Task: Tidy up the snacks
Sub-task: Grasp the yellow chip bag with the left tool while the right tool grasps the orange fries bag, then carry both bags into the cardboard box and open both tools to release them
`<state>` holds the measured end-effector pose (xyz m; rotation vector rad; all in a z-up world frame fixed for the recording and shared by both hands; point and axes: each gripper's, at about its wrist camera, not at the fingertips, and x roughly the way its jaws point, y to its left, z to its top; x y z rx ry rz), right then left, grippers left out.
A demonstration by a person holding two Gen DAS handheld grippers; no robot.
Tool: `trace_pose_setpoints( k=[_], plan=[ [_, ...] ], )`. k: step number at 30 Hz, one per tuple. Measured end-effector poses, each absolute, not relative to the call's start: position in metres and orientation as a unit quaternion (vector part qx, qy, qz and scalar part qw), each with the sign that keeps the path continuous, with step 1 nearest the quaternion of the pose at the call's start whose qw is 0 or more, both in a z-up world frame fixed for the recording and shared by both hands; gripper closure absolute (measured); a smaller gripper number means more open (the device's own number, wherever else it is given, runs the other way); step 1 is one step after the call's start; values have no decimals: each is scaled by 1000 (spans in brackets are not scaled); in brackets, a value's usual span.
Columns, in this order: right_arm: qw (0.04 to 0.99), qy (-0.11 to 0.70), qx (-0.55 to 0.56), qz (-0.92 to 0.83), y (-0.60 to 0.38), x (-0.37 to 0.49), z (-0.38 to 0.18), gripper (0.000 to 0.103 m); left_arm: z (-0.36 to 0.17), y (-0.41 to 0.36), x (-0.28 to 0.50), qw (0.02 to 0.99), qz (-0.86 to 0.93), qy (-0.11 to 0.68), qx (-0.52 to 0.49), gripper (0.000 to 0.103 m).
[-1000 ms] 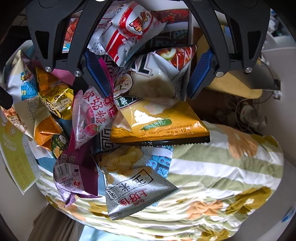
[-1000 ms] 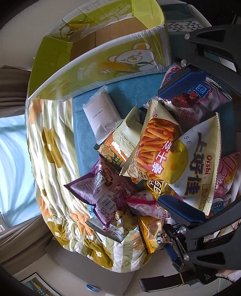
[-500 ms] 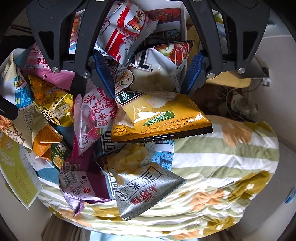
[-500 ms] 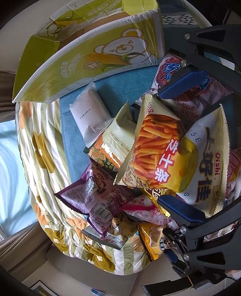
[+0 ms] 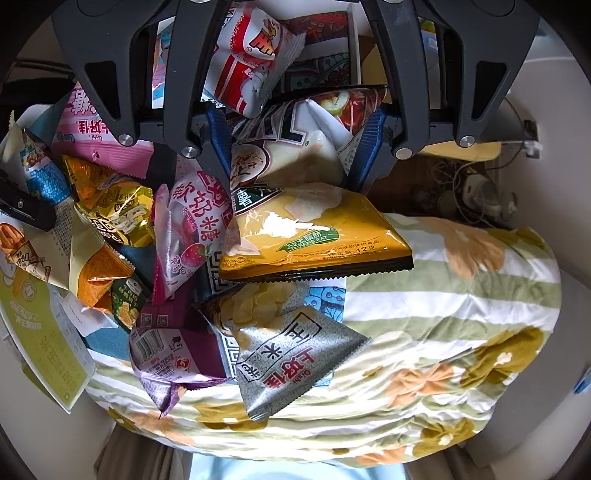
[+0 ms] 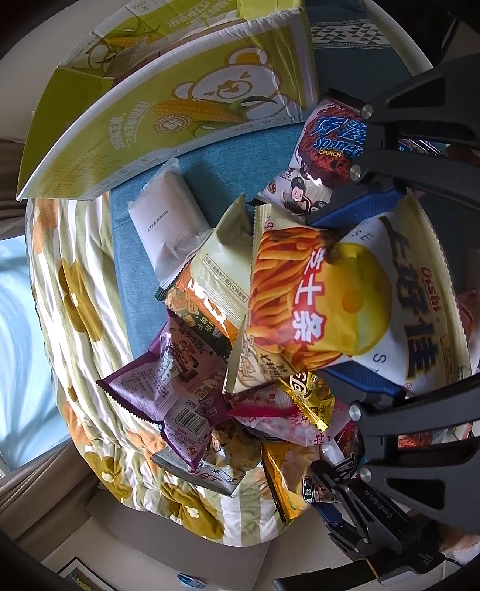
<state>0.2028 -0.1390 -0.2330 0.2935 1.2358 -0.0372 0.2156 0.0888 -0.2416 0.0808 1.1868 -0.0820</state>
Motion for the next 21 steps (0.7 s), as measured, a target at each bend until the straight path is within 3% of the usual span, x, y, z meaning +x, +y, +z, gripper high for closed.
trace_pose_setpoints(
  k=[5, 21],
  plan=[
    [812, 567, 138, -14, -138, 200, -224, 49, -223, 89, 213, 840, -40, 540, 37, 50],
    [870, 476, 126, -20, -165, 184, -147, 50, -113, 41, 219, 885, -101, 455, 15, 50]
  ],
)
